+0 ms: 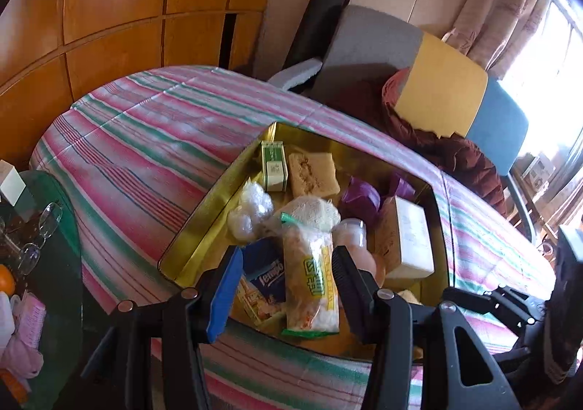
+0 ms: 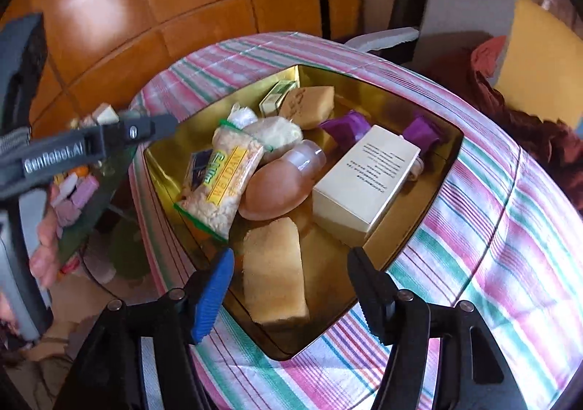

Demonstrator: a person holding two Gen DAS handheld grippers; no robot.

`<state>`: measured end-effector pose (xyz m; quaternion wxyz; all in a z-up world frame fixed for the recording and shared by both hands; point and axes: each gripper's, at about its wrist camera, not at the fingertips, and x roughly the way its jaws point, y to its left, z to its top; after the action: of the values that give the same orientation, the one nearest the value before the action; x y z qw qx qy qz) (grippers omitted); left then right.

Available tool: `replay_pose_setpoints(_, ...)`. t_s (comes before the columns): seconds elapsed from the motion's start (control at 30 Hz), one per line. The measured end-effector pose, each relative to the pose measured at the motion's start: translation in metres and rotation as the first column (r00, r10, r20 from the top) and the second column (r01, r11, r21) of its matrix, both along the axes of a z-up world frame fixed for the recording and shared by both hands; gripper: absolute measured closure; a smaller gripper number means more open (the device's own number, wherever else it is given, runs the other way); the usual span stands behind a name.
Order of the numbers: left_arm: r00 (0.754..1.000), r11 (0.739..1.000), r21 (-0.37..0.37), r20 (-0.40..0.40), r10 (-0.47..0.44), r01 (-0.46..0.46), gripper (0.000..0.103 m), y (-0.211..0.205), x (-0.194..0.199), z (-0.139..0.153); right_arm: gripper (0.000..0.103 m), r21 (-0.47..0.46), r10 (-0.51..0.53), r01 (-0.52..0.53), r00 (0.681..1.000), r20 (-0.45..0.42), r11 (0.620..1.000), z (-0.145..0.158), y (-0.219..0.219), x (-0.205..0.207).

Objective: Organize objects

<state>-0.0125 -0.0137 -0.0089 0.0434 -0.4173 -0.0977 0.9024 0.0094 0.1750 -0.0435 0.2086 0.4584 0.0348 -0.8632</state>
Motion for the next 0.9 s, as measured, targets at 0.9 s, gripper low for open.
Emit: replay_pose_setpoints(0.9,0.999,0.997,-0.072,-0.028,-0.023,0.021,0.052,0.005,0.024,0.004,0.002,0.08,-0.265,0.274,0.958,-0.106,0.958,0.027,-0.016,0.021)
